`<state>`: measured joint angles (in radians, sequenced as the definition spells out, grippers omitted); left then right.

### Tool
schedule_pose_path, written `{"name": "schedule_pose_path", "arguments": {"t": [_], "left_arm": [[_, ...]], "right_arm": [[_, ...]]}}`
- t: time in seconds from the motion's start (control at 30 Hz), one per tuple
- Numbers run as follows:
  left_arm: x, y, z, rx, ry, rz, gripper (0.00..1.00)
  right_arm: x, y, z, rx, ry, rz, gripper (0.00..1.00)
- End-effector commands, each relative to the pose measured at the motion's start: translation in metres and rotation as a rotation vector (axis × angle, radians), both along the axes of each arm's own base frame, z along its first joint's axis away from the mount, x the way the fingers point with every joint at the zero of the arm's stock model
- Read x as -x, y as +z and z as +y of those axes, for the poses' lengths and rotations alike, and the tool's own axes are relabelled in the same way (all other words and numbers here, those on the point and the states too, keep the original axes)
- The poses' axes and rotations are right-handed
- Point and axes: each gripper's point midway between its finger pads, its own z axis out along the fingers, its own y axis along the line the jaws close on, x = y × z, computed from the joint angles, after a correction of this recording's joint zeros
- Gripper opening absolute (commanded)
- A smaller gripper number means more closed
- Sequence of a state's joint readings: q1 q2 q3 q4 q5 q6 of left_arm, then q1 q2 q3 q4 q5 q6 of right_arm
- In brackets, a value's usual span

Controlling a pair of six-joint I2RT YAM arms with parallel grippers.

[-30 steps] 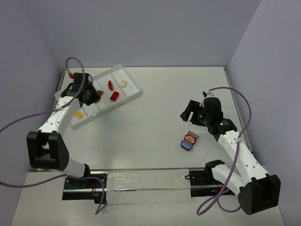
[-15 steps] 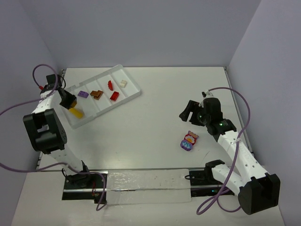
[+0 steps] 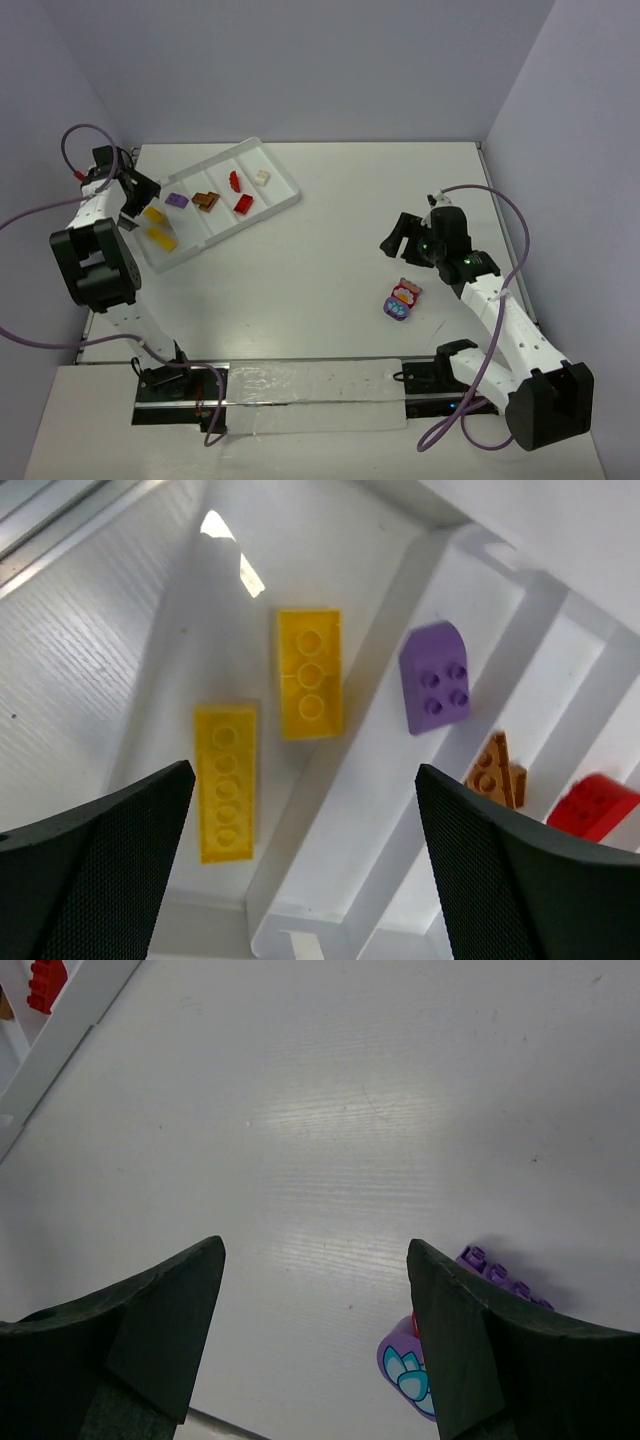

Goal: Sort the legos into containers by color

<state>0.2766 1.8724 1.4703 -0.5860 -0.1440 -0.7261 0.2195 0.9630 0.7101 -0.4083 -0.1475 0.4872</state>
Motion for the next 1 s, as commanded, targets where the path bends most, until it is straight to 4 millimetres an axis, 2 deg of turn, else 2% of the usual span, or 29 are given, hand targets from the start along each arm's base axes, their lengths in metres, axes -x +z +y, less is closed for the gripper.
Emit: {"name": "schedule_pose_path", "arguments": {"t": [0.0,0.1,0.13,0.17,0.2,0.23,0.43,0.6,0.77,0.97], "left_arm": [[-0.005,0.069,-0.076,-0.114,-0.239,-0.124,0.97],[0.008,0.084,-0.154,-0.162,-0.454,-0.154,0.95],[0.013,0.083,-0.172,-0.155,-0.508,-0.16,0.95],[0.018,0.089,-0.201,-0.143,-0.586,-0.189,0.95],[0.021,0.086,-0.207,-0.129,-0.604,-0.186,0.95],[0.032,0.09,-0.243,-0.105,-0.698,-0.211,0.94],[0.076,0.091,-0.322,-0.014,-0.848,-0.255,0.94],[0.096,0.091,-0.347,0.005,-0.92,-0.251,0.95],[0.102,0.084,-0.363,0.019,-0.958,-0.239,0.95],[0.105,0.08,-0.368,0.003,-0.963,-0.225,0.95]], "right_arm": [[-0.005,0.005,-0.011,0.018,-0.073,-0.028,0.81],[0.001,-0.004,-0.037,0.068,-0.225,0.004,0.81],[0.008,-0.012,-0.044,0.077,-0.286,0.042,0.81],[0.013,-0.019,-0.055,0.108,-0.338,0.064,0.81],[0.014,-0.019,-0.056,0.096,-0.36,0.071,0.82],[0.018,-0.025,-0.061,0.099,-0.404,0.093,0.82],[0.043,-0.053,-0.063,0.017,-0.511,0.18,0.83],[0.056,-0.072,-0.053,-0.023,-0.475,0.226,0.84],[0.061,-0.088,-0.036,-0.04,-0.405,0.277,0.85],[0.063,-0.095,0.015,-0.093,-0.268,0.308,0.85]]}}
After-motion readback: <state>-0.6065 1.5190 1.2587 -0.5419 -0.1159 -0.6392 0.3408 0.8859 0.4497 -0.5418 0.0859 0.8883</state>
